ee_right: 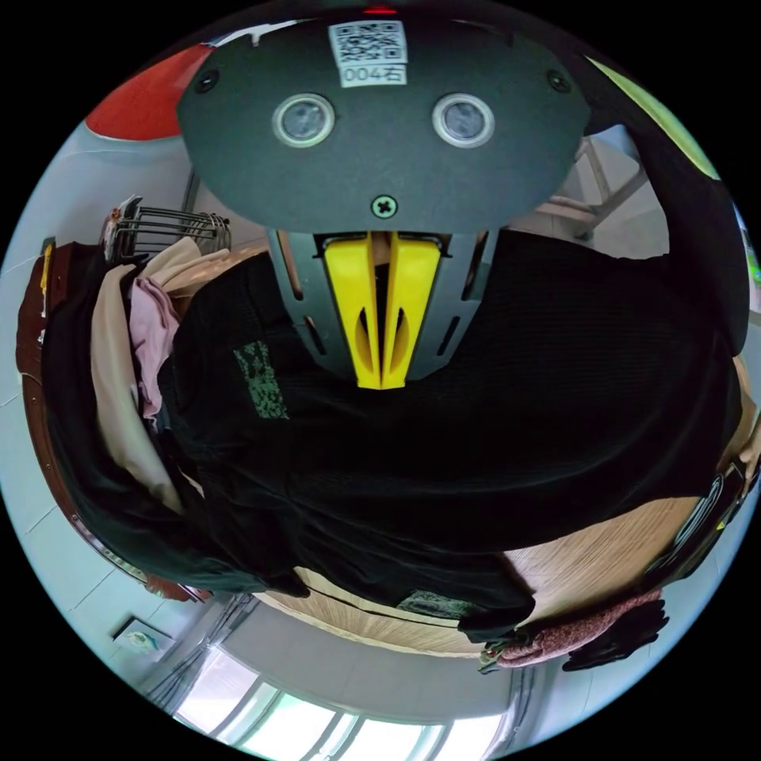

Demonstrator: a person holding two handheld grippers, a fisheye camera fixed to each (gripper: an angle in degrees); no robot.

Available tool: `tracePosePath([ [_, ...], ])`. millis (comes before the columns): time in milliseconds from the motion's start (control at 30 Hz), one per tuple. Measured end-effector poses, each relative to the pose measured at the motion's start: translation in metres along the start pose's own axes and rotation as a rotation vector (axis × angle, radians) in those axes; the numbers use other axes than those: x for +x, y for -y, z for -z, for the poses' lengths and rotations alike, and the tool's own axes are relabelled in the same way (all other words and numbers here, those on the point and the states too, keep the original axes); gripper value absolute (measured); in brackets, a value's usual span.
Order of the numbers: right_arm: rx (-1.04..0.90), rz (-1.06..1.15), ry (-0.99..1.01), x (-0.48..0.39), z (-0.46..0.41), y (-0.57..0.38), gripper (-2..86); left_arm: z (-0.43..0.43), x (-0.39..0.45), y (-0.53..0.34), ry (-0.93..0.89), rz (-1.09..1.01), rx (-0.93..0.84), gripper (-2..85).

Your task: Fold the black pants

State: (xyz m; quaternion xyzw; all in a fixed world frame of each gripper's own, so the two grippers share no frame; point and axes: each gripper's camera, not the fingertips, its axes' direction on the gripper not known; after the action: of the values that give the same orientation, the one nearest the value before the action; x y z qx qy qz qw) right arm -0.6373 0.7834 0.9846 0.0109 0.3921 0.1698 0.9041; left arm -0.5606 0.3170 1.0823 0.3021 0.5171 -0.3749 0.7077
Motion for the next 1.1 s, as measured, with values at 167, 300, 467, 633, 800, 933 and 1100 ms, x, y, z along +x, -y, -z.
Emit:
tracePosePath([
  [167, 0.003, -0.035, 0.054, 0.017, 0.001, 0.005, -0.7, -0.016, 0.015, 0.034, -0.027, -0.186, -0.188, 0.8],
  [300, 0.006, -0.041, 0.055, 0.022, 0.001, 0.005, -0.7, 0.007, 0.060, -0.005, -0.137, -0.475, -0.362, 3.3],
  [467, 0.007, -0.047, 0.052, 0.028, 0.001, 0.001, -0.7, -0.005, 0.086, -0.047, -0.152, -0.602, -0.520, 9.9],
  [633, 0.005, -0.073, 0.095, 0.042, -0.001, -0.004, -0.7, -0.041, 0.115, -0.051, -0.036, -0.681, -0.586, 12.3],
  [800, 0.006, -0.080, 0.110, 0.053, -0.005, -0.009, -0.7, -0.088, 0.134, -0.067, 0.011, -0.704, -0.739, 12.6],
  [933, 0.007, -0.082, 0.110, 0.060, -0.008, -0.016, -0.7, -0.091, 0.141, -0.069, -0.014, -0.626, -0.707, 9.5],
  [1100, 0.008, -0.072, 0.095, 0.065, -0.013, -0.023, -0.7, -0.078, 0.159, -0.076, 0.234, -0.739, -0.609, 4.2],
])
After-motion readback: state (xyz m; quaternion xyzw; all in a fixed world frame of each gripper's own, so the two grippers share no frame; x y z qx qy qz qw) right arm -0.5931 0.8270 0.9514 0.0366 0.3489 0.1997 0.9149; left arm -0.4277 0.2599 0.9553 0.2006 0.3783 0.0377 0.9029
